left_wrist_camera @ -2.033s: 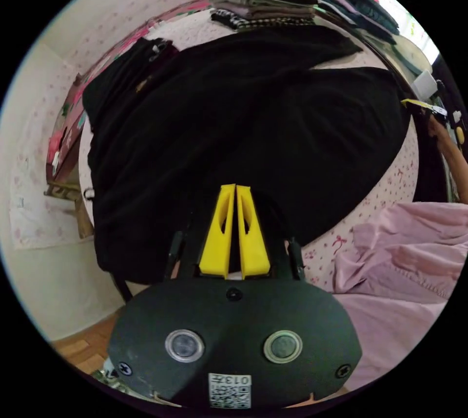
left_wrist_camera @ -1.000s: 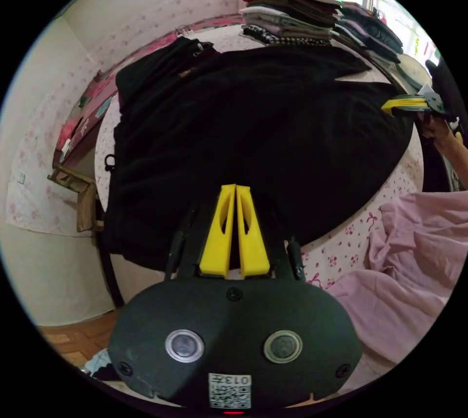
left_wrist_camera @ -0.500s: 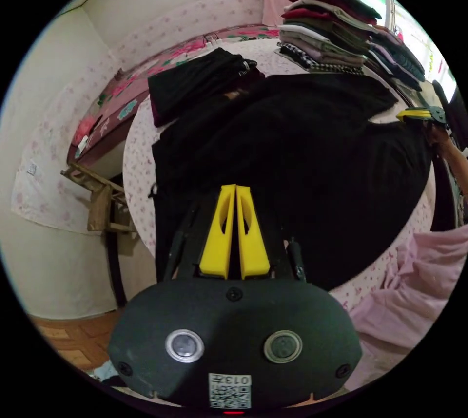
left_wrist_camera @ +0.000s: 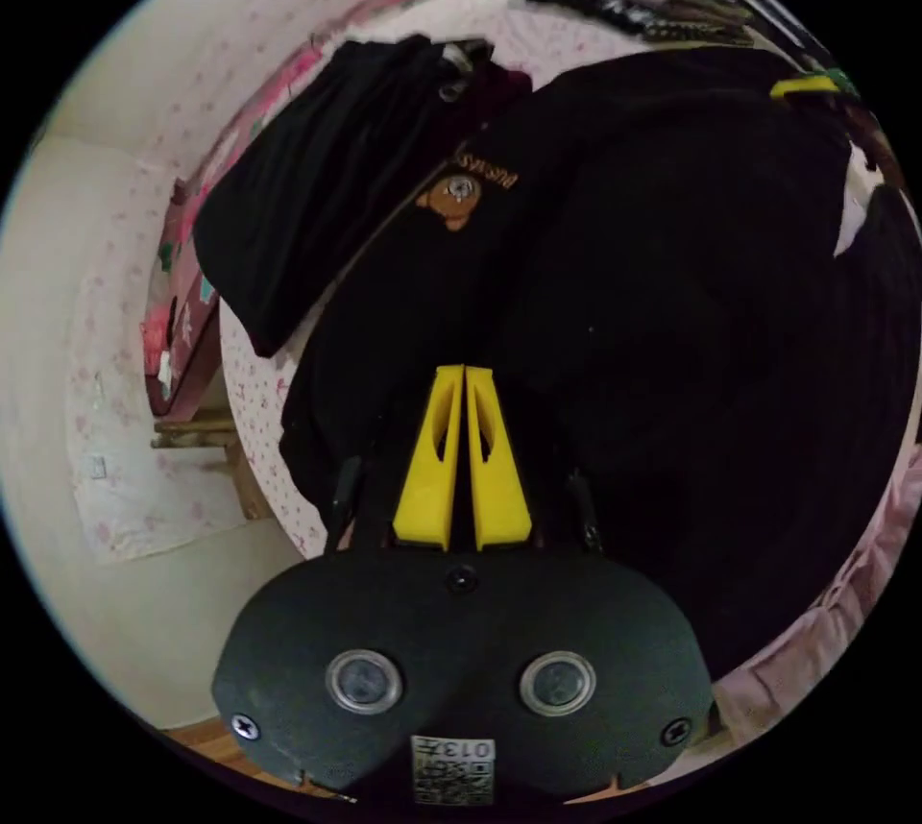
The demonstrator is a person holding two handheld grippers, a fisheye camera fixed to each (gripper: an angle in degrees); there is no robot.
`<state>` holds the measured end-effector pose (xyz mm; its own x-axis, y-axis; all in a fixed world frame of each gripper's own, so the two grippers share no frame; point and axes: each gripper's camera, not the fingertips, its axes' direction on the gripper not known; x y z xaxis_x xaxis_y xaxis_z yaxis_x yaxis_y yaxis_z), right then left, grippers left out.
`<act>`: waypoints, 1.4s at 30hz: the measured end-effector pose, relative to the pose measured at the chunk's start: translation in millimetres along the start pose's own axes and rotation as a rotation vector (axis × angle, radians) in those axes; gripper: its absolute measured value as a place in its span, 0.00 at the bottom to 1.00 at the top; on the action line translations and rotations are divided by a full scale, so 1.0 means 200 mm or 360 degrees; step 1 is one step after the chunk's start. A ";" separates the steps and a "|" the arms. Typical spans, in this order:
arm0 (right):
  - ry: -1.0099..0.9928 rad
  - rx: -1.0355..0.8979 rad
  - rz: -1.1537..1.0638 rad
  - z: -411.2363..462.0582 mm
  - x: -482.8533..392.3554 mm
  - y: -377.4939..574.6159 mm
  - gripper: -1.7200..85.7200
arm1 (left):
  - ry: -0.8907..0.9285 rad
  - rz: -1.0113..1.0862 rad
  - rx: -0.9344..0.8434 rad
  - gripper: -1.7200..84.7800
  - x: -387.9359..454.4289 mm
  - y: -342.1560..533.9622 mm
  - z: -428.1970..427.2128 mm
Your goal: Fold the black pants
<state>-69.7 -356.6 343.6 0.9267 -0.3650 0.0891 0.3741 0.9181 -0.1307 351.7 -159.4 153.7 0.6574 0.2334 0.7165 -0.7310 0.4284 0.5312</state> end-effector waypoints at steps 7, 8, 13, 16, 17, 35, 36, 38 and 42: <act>-0.0212 0.0225 0.0001 -0.18 0.32 0.09 0.03 | 0.0155 -0.0151 0.0264 0.02 -0.18 0.04 -0.12; -0.0244 0.0237 -0.0023 -0.20 0.33 0.09 0.03 | 0.0117 -0.0189 0.0296 0.02 -0.23 0.04 -0.15; 0.0002 0.0186 -0.0123 -0.23 0.38 0.00 0.07 | 0.0130 -0.0149 0.0218 0.06 -0.42 -0.10 -0.14; 0.0061 0.0109 -0.0190 -0.20 0.40 -0.06 0.09 | 0.0116 -0.0003 0.0078 0.12 -0.47 -0.21 -0.09; 0.0072 0.0084 -0.0223 -0.19 0.41 -0.08 0.10 | 0.0112 0.0049 0.0041 0.13 -0.49 -0.24 -0.08; -0.0033 -0.0475 -0.0310 -0.07 0.38 -0.28 0.08 | 0.0191 0.0205 -0.0188 0.05 -0.40 -0.38 0.01; 0.0027 -0.0497 -0.0330 -0.09 0.34 -0.27 0.07 | 0.0177 0.0199 -0.0174 0.05 -0.39 -0.37 -0.01; 0.0158 -0.0458 -0.0414 -0.15 0.26 -0.24 0.06 | 0.0129 0.0190 -0.0086 0.04 -0.39 -0.30 -0.13; 0.0249 -0.0251 -0.0473 -0.43 0.17 -0.07 0.05 | 0.0085 0.0129 0.0112 0.04 -0.43 -0.13 -0.40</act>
<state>-41.2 -394.6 263.4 0.7662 -0.6425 -0.0042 0.6171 0.7377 -0.2736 329.5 -120.6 42.4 0.6029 0.3117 0.7344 -0.7921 0.3442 0.5041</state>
